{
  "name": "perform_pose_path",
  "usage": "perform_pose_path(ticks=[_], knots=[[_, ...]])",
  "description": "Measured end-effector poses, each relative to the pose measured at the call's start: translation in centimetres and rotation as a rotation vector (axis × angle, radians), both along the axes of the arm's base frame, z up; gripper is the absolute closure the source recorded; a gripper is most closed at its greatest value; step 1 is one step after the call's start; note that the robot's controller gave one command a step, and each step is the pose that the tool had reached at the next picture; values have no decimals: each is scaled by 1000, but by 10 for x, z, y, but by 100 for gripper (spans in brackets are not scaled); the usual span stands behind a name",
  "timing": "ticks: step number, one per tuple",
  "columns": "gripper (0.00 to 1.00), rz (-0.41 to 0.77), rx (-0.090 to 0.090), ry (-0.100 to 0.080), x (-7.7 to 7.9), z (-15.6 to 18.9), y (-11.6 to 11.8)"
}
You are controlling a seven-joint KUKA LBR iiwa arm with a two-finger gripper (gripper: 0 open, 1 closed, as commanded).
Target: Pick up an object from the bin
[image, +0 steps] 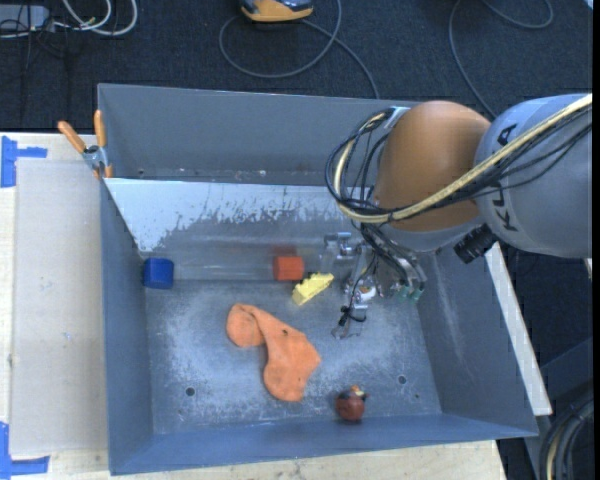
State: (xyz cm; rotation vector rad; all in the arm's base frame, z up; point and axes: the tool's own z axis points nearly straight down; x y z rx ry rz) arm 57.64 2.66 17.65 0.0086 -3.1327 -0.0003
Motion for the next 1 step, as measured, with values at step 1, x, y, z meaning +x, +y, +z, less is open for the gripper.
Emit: perform_pose_path(ticks=[1], knots=[[0,-1,0,-7,2,4,0]])
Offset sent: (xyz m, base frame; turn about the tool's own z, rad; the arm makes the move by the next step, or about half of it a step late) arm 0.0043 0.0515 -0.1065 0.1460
